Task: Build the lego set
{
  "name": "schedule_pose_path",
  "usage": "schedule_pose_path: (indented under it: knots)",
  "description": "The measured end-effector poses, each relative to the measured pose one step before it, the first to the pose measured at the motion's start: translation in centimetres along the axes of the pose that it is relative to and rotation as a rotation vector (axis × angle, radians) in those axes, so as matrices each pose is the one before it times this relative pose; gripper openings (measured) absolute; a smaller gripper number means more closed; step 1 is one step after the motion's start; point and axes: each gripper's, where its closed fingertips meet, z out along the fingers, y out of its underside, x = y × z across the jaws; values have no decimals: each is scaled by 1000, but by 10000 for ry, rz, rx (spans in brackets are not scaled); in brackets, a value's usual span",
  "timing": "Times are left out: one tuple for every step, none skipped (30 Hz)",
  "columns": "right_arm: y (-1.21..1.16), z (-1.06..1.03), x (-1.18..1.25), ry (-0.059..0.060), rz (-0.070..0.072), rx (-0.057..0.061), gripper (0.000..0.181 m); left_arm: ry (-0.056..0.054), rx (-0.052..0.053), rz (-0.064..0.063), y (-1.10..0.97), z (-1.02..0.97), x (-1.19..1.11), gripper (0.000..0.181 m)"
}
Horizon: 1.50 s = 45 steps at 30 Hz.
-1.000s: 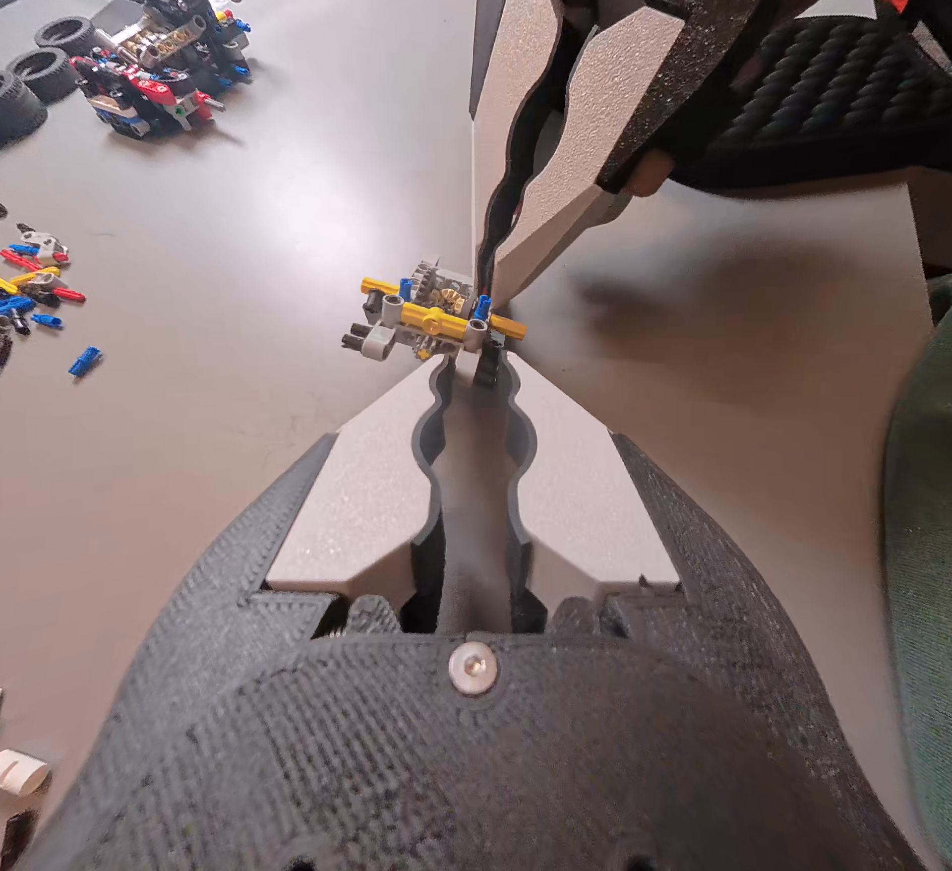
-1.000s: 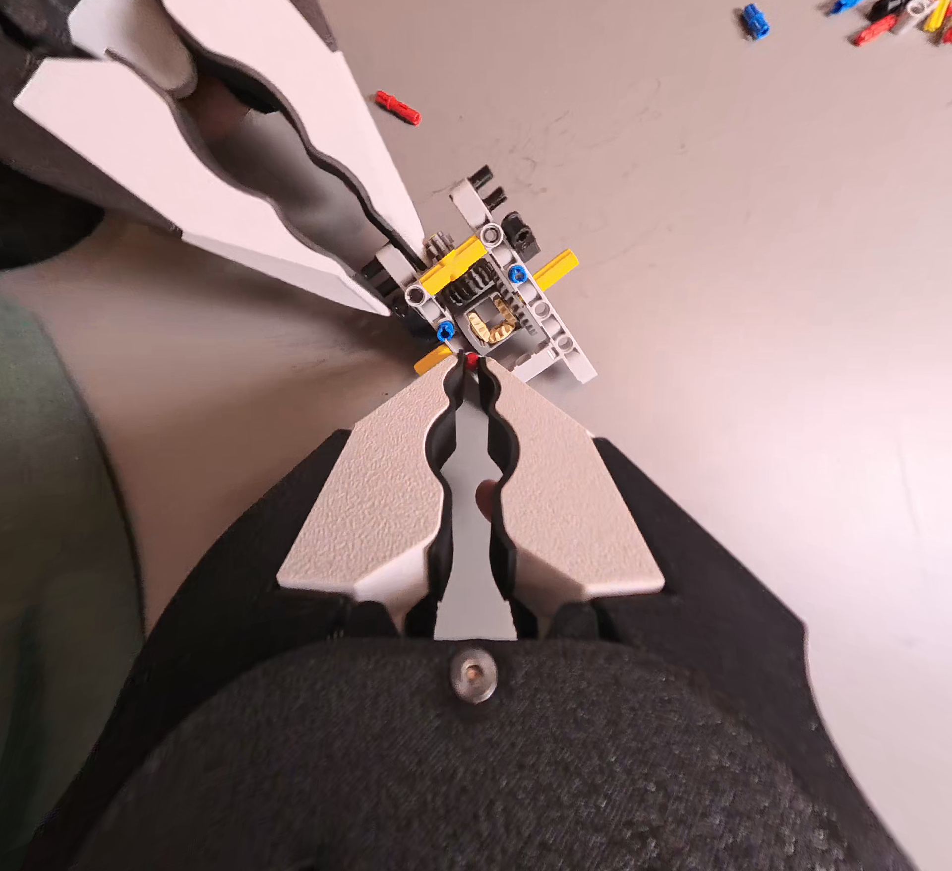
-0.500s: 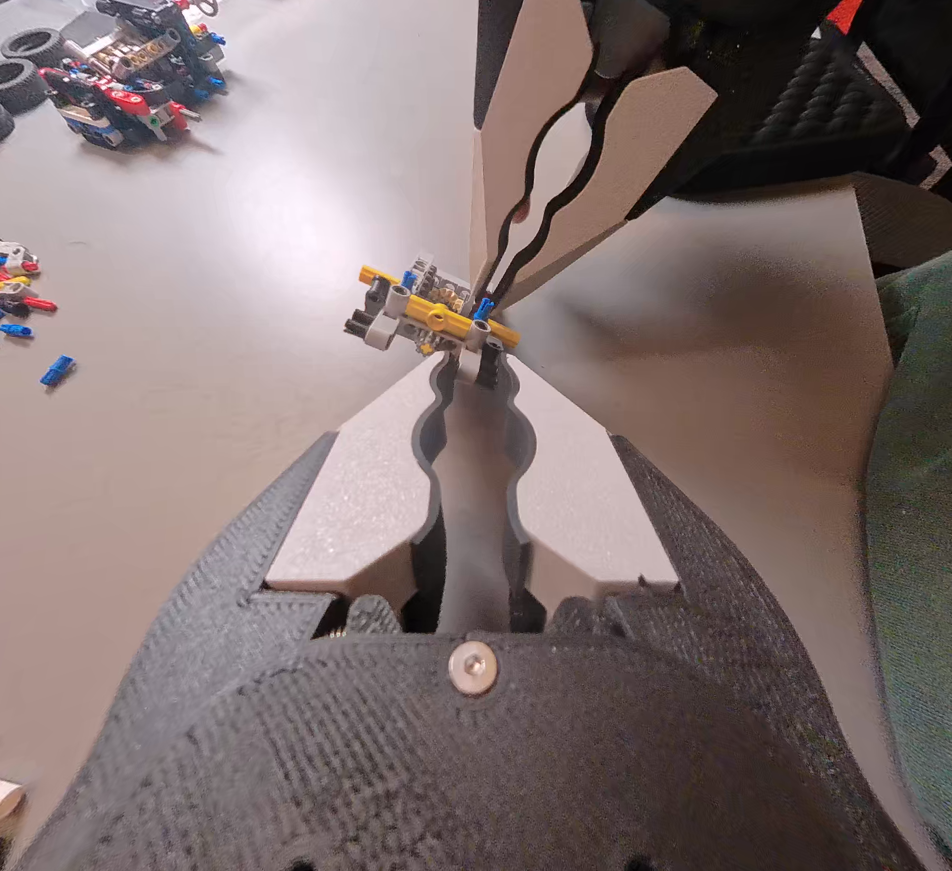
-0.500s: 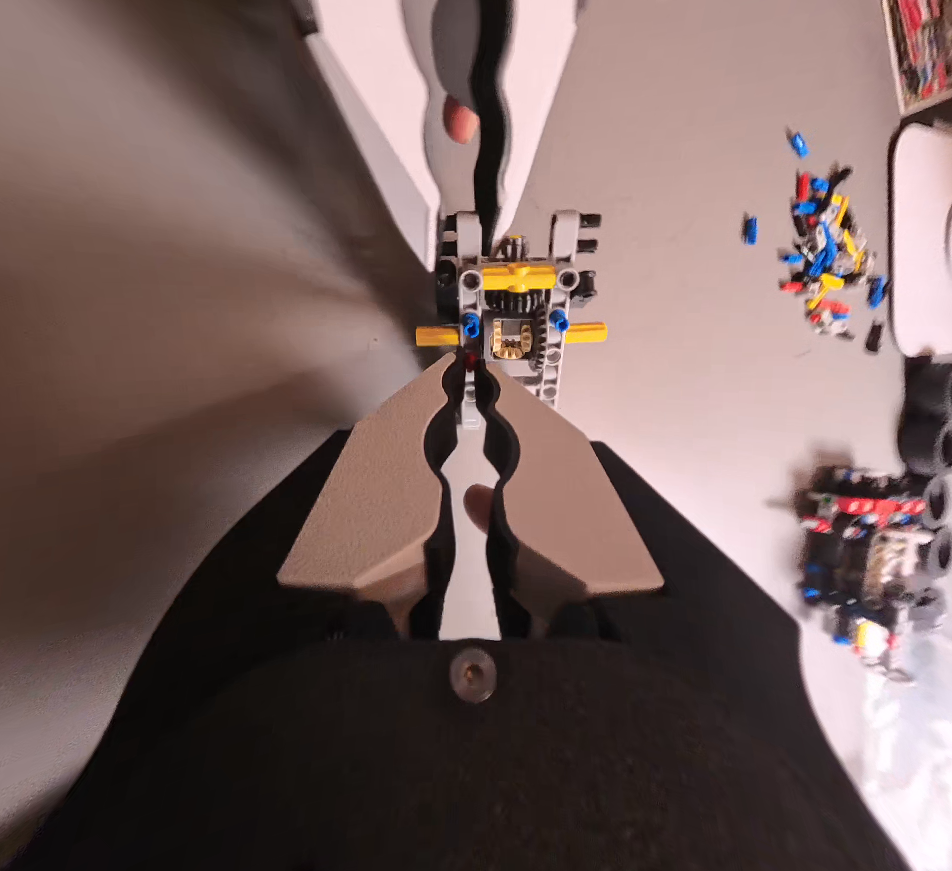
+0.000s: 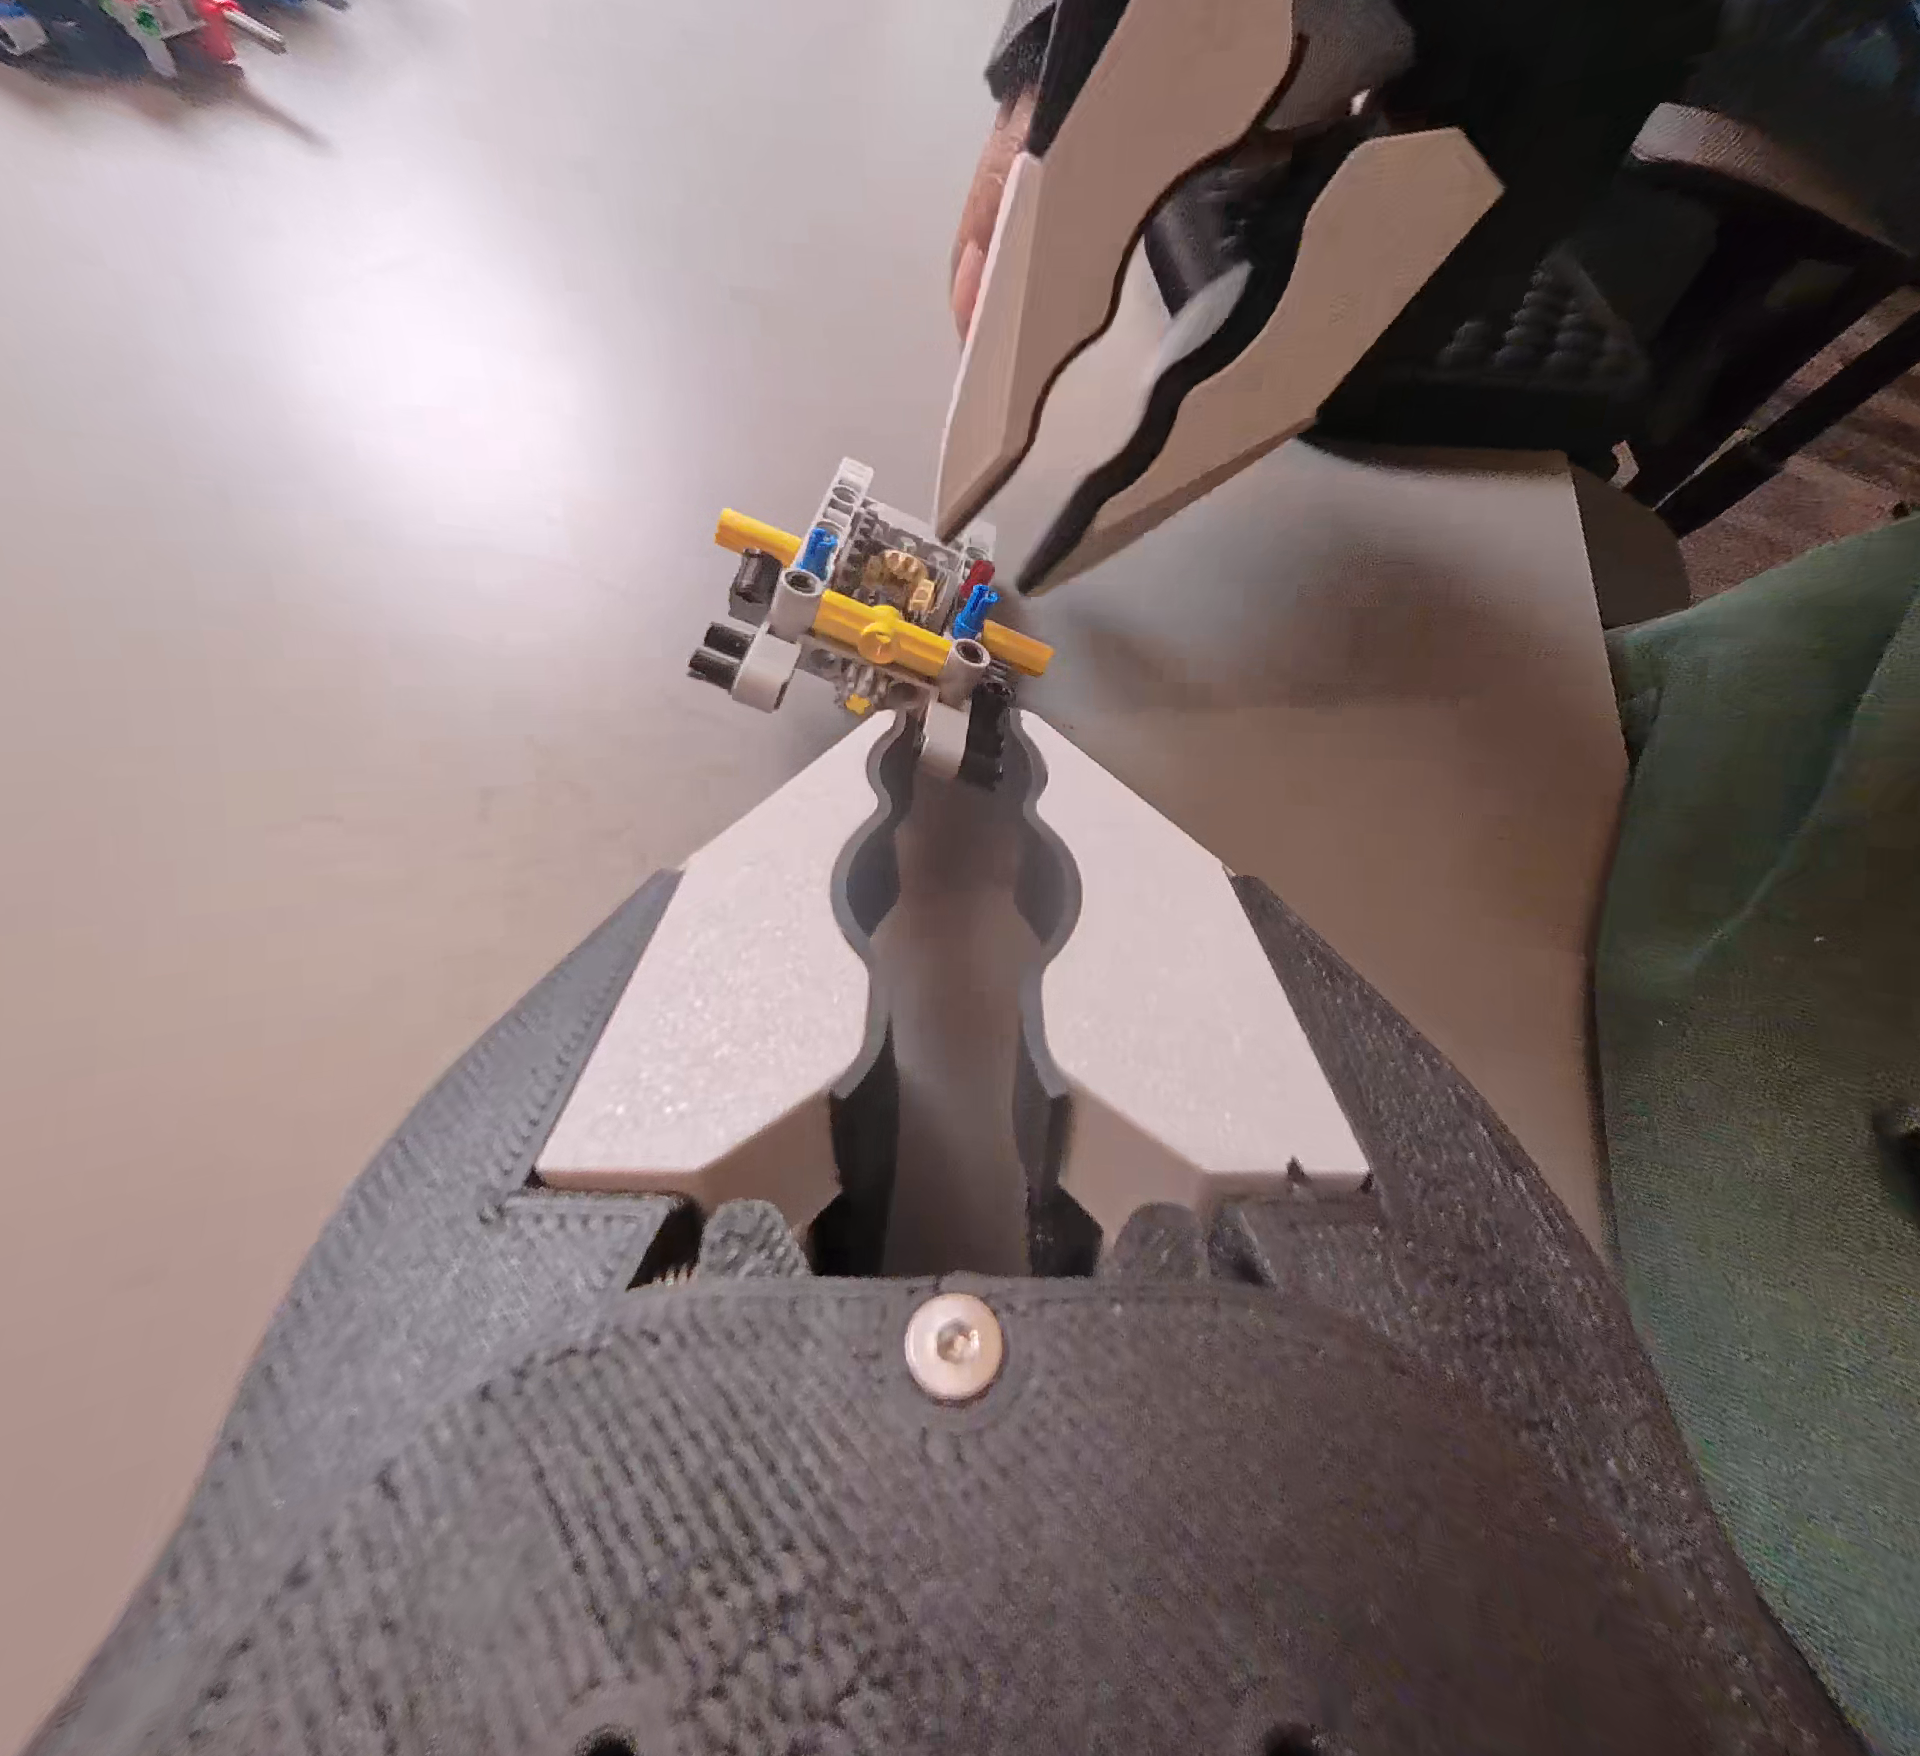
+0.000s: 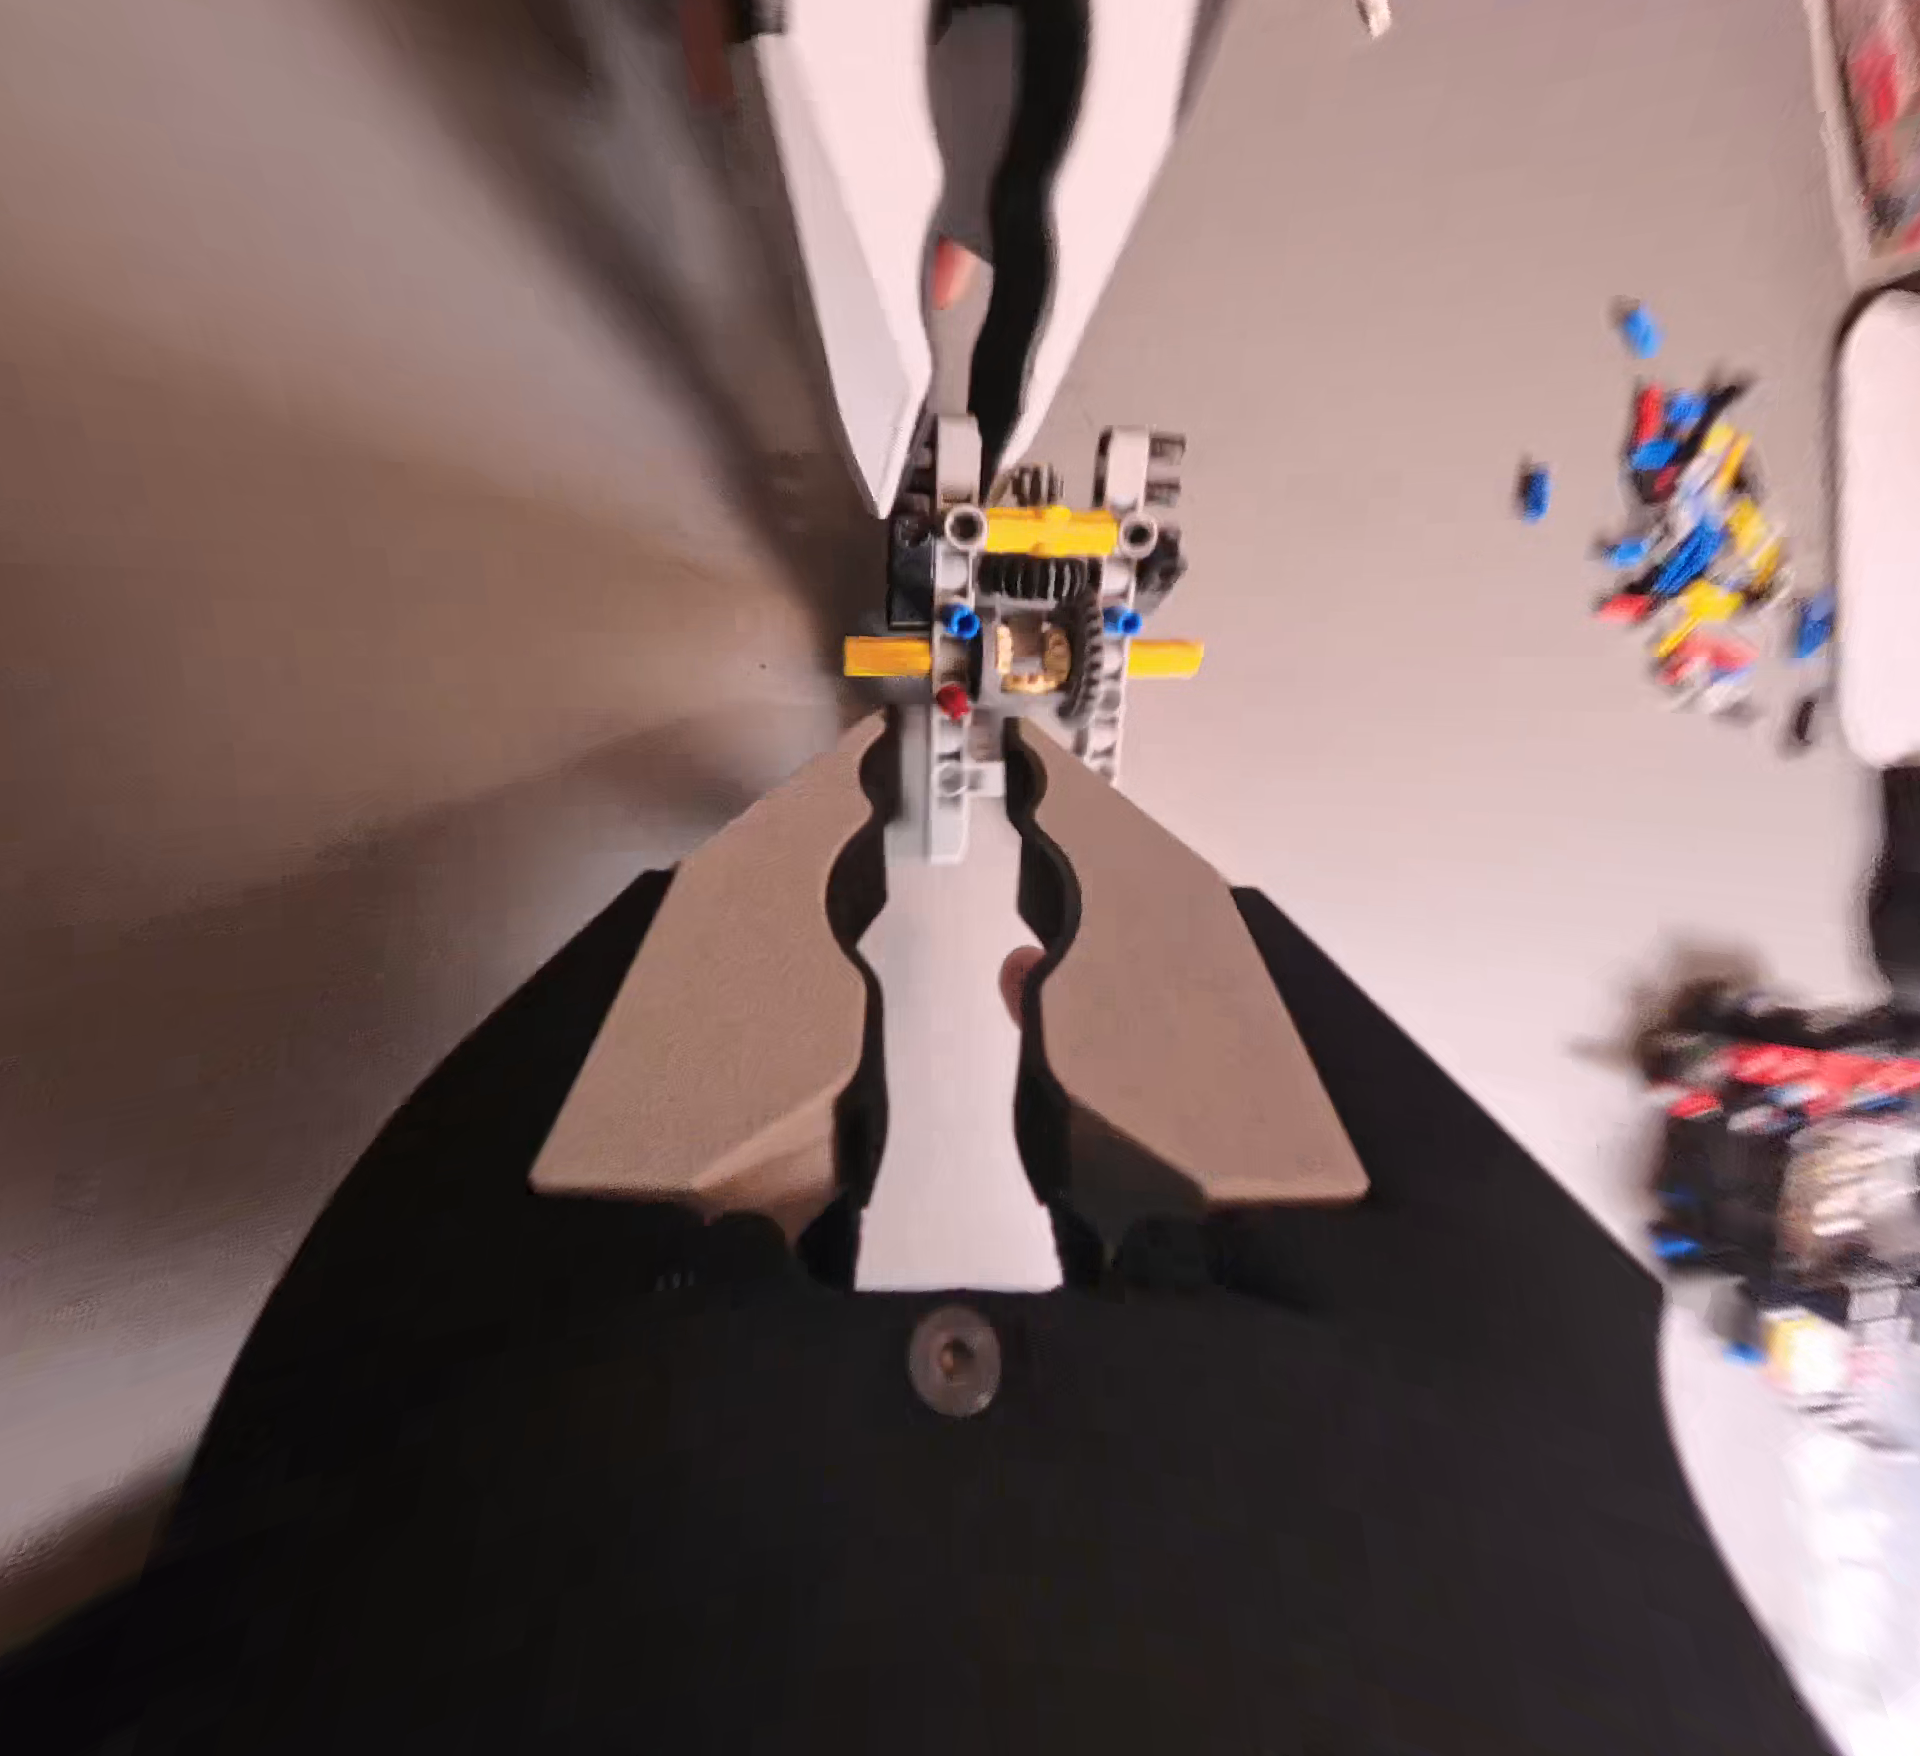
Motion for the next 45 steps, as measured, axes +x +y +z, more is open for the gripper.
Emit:
schedule_pose_path:
  knots:
    - [226,-114,-174,-197,969,105,23,-17,13,-76,11,-42,-119,15]
    - [69,-129,-122,-39,714,247,24,22,1,-81,22,-2,-54,15]
    - [-45,-152,-40,119,512,335,24,31,-8,-72,39,13,-23,15]
    - [84,-124,54,206,400,244,24,55,-7,-99,36,35,-10,15]
    - [244,-97,88,217,272,144,25,118,28,-177,-8,14,28,15]
    - [227,-133,208,283,129,195,26,203,82,-297,-84,-27,50,15]
    - [157,-193,432,384,105,247,27,283,157,-423,-191,-107,46,15]
    - [12,-222,445,357,125,313,27,337,209,-524,-287,-187,25,15]
    - [-71,-213,331,279,95,309,27,362,216,-572,-296,-211,14,15]
    - [-221,-215,167,210,-44,349,28,396,171,-583,-226,-196,28,15]
    - [-458,-205,128,222,-183,465,29,430,137,-604,-165,-138,87,15]
    - [-527,-175,69,179,-164,465,29,400,167,-602,-186,-122,51,15]
    - [-449,-76,71,134,-44,360,29,353,173,-560,-217,-112,32,15]
    - [-368,15,69,97,-30,296,29,352,135,-500,-197,-116,117,15]
    - [-341,81,57,81,-130,266,29,382,156,-440,-260,-114,239,15]
    - [-298,109,24,62,-246,219,29,372,177,-405,-284,-129,273,15]
    - [-302,143,72,85,-246,196,25,325,111,-354,-181,-96,238,15]
    - [-167,176,160,98,-212,103,21,296,87,-269,-136,-88,251,15]
    - [-4,183,262,124,-201,-9,15,201,88,-178,-144,-89,167,15]
    - [-213,77,180,16,-197,138,14,114,49,-113,-102,-91,81,15]
    - [-159,1,-6,-191,-58,96,13,102,20,-55,-60,-92,75,15]
    - [-65,-54,-214,-406,86,17,12,91,15,115,-72,-93,151,15]
    - [-275,-152,-47,-320,221,147,10,16,70,402,-196,-101,240,15]
    - [-391,-220,-154,-443,443,235,7,-174,61,694,-275,-128,152,17]
    - [-249,-190,37,-353,647,137,6,-319,-24,925,-232,-130,106,21]
    - [-7,-185,-17,-409,567,15,6,-401,-51,1043,-208,-117,59,25]
    - [-60,-181,58,-292,441,118,6,-476,-51,1091,-172,-82,-39,26]
    - [-138,-190,-213,-391,256,204,6,-510,-112,1105,10,-17,-168,27]
    - [-86,-115,-433,-496,244,138,6,-428,-176,1025,202,84,-166,29]
    - [-153,-14,-371,-434,285,146,6,-221,-141,768,266,177,18,35]
    - [-228,56,-292,-386,315,191,6,94,-28,385,160,240,383,40]
    - [-229,136,-139,-279,318,163,6,381,105,69,-61,260,771,44]
    - [-103,216,-186,-283,223,75,6,370,149,-50,-200,239,746,43]
    - [54,295,-249,-293,199,-53,6,127,80,8,-168,208,374,38]
    - [85,323,-125,-162,125,-78,6,-121,11,65,-86,120,-19,31]
    - [-21,293,34,-23,53,0,6,-192,-9,76,-51,5,-198,22]
    - [-105,153,248,153,51,23,6,-187,9,62,-59,-111,-241,21]
    - [-263,27,654,452,38,73,8,-247,58,66,-162,-160,-313,20]
    - [-266,-6,822,646,-59,34,11,-351,132,155,-321,-192,-359,16]
    - [-281,-41,921,823,-198,9,13,-479,139,312,-375,-204,-454,15]
    - [-405,-98,795,847,-258,68,17,-467,91,444,-343,-185,-373,15]
    - [-379,-97,614,808,-175,56,21,-420,79,449,-334,-159,-269,14]
    - [-328,-152,553,824,-109,43,19,-463,34,455,-269,-149,-290,14]
    - [-354,-212,490,814,-117,90,19,-483,-38,542,-162,-118,-277,14]
    - [-481,-264,17,497,-199,215,19,-459,-50,589,-133,-88,-228,14]
